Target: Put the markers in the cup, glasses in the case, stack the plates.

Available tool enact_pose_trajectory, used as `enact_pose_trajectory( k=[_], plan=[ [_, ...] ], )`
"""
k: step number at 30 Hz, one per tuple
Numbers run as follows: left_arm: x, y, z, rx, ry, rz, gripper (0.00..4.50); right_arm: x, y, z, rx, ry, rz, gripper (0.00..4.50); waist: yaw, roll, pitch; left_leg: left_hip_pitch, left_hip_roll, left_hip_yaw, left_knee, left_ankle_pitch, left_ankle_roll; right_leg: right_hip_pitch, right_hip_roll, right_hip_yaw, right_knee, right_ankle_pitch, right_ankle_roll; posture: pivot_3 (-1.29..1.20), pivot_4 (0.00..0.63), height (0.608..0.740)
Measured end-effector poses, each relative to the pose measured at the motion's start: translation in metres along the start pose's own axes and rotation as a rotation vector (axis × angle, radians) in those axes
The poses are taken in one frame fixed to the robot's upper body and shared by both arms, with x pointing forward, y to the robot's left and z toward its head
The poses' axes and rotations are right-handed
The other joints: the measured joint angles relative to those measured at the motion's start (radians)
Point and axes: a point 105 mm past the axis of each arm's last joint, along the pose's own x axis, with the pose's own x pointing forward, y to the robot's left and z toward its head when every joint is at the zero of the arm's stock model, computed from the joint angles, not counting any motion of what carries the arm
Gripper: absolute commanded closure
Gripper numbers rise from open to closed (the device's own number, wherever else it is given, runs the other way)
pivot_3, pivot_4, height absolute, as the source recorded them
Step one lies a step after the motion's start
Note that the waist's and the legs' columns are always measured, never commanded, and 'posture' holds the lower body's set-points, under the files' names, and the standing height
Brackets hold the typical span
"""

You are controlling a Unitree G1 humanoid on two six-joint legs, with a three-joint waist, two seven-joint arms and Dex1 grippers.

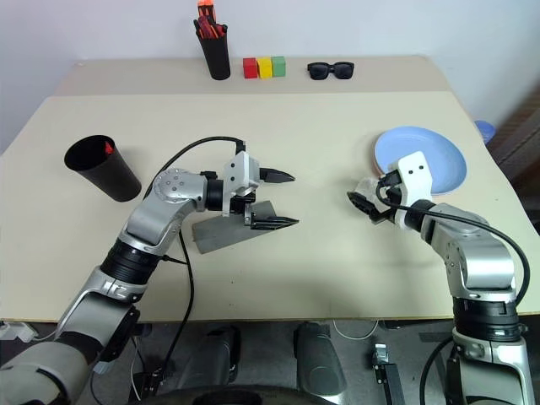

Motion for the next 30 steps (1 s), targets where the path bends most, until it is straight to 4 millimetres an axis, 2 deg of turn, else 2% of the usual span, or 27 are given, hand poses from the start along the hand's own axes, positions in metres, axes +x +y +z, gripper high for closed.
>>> enact_pose_trajectory(
  k=[11,22,25,30],
  plan=[
    [-0.002,0.001,-0.001,0.000,0.012,0.012,0.00,0.015,-0.006,-0.017,-0.084,0.035,-0.056,0.04,0.002,0.000,0.000,0.000,0.000,0.000,0.000,0.000,0.000,0.000,0.000,0.000,0.000,0.000,0.000,0.00,0.150,0.740],
    [-0.007,0.001,-0.001,0.013,0.024,0.042,0.00,0.042,-0.007,-0.012,-0.159,-0.027,-0.121,0.04,0.002,0.000,0.000,0.000,0.000,0.000,0.000,0.000,0.000,0.000,0.000,0.000,0.000,0.000,0.000,0.00,0.150,0.740],
    [-0.008,0.001,-0.001,0.012,0.028,0.047,0.00,0.045,-0.011,-0.013,-0.164,-0.034,-0.152,0.83,0.001,0.000,0.000,0.000,0.000,0.000,0.000,0.000,0.000,0.000,0.000,0.000,0.000,0.000,0.000,0.00,0.150,0.740],
    [-0.008,0.002,-0.002,0.005,0.032,0.051,0.00,0.044,-0.015,-0.012,-0.162,-0.043,-0.183,3.36,0.000,0.000,0.000,0.000,0.000,0.000,0.000,0.000,0.000,0.000,0.000,0.000,0.000,0.000,0.000,0.00,0.150,0.740]
  ],
)
